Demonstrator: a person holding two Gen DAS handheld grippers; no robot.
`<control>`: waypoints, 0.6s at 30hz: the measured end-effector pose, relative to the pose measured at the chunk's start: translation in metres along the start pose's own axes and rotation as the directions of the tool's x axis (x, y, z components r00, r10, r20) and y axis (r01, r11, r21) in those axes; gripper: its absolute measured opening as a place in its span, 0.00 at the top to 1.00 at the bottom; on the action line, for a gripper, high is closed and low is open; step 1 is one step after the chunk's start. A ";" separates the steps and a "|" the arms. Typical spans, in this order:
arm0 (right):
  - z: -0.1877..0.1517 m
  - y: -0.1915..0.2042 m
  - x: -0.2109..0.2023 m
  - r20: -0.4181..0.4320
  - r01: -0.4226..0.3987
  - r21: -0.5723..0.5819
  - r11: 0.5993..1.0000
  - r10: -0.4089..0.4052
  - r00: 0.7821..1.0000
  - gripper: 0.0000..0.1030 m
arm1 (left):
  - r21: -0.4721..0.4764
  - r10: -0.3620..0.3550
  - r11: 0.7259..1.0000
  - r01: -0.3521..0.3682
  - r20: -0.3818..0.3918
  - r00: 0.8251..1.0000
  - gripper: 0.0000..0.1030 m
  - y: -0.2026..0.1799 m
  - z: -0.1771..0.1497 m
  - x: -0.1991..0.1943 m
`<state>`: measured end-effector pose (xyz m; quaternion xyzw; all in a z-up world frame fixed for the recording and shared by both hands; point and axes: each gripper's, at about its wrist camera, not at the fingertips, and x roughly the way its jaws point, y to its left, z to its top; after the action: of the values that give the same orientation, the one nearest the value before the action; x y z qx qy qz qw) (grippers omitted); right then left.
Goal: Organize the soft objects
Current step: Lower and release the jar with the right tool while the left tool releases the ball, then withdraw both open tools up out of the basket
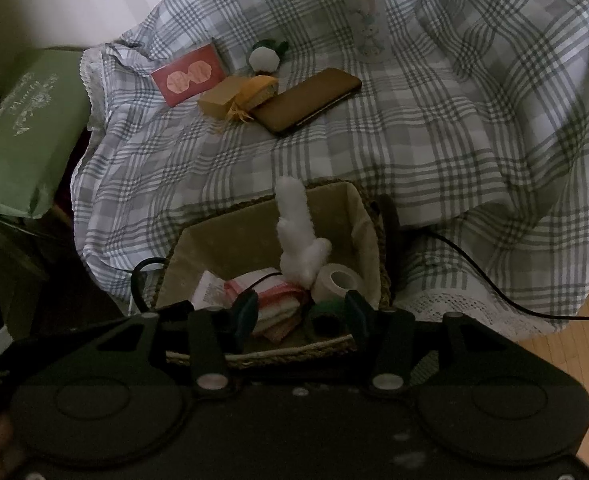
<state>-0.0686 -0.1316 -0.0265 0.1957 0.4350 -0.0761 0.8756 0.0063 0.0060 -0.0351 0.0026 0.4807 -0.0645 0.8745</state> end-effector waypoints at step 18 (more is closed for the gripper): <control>0.000 0.000 0.010 -0.061 0.057 0.001 0.998 -0.057 0.996 0.51 | 0.008 0.021 1.000 -0.021 -0.025 0.999 0.34 -0.001 0.001 0.004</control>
<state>-0.0623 -0.1312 -0.0340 0.1865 0.4669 -0.0955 0.8591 0.0091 0.0045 -0.0377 0.0120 0.4912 -0.0573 0.8691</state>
